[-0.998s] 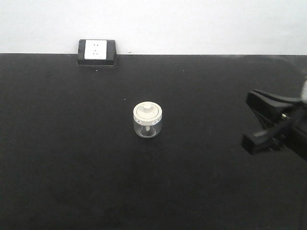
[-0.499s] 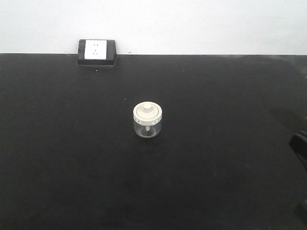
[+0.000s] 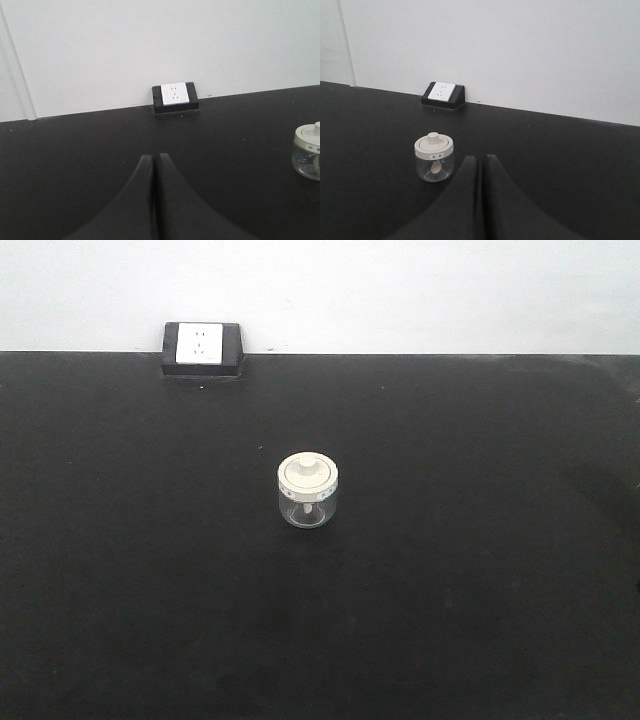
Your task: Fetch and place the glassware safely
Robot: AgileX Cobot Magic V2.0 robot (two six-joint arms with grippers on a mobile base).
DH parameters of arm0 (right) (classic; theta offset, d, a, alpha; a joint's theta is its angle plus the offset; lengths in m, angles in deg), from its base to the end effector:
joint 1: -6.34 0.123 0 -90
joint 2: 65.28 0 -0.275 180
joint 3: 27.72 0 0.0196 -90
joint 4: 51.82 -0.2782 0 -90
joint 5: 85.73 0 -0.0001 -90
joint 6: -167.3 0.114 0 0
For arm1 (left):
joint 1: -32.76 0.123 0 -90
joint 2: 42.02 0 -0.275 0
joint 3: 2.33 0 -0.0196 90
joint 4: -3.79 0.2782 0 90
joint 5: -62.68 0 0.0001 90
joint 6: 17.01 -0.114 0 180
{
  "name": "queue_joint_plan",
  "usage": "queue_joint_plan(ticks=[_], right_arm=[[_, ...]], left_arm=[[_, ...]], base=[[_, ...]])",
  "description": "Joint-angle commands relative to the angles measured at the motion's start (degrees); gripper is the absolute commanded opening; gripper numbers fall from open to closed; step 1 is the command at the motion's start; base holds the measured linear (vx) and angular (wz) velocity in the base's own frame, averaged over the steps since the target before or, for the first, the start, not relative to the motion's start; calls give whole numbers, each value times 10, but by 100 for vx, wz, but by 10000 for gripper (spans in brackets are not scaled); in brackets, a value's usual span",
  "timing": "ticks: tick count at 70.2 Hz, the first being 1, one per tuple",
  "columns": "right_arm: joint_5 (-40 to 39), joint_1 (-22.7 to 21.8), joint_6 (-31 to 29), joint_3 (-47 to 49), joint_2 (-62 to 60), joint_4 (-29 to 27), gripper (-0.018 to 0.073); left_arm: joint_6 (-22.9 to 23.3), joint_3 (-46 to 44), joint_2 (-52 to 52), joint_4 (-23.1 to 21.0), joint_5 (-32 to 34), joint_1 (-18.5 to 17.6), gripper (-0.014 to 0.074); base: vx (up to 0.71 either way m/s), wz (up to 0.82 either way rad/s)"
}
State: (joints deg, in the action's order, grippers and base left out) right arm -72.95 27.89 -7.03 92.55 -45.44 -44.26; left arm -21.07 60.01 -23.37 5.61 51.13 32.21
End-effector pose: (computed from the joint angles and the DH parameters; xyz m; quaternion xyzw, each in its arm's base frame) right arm 0.1177 0.0429 0.2814 -0.1354 0.7080 0.1091 0.6845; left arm 0.1250 -0.0005 0.2687 0.0381 0.7216 0.0342 0.6904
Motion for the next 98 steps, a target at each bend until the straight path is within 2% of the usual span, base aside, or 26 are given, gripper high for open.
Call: queue_joint_plan(ticks=[1,74,87,98], right_arm=[[-37,-2,-5,14,5,7,-4],[-32,-2,-5,14,5,7,-4],[-30,-2,-5,14,5,7,-4],[-30,-2,-5,14,5,7,-4]], left_arm=[[4,-15,6,-4,40,-3,-7],[4,-15,2,-4,40,-3,-7],[4,-4,-36,-7,-2,-3,-7],[4,38,-79,-26,-23,-3,-7]], base=[[0,0],[0,0],[0,0],[0,0]])
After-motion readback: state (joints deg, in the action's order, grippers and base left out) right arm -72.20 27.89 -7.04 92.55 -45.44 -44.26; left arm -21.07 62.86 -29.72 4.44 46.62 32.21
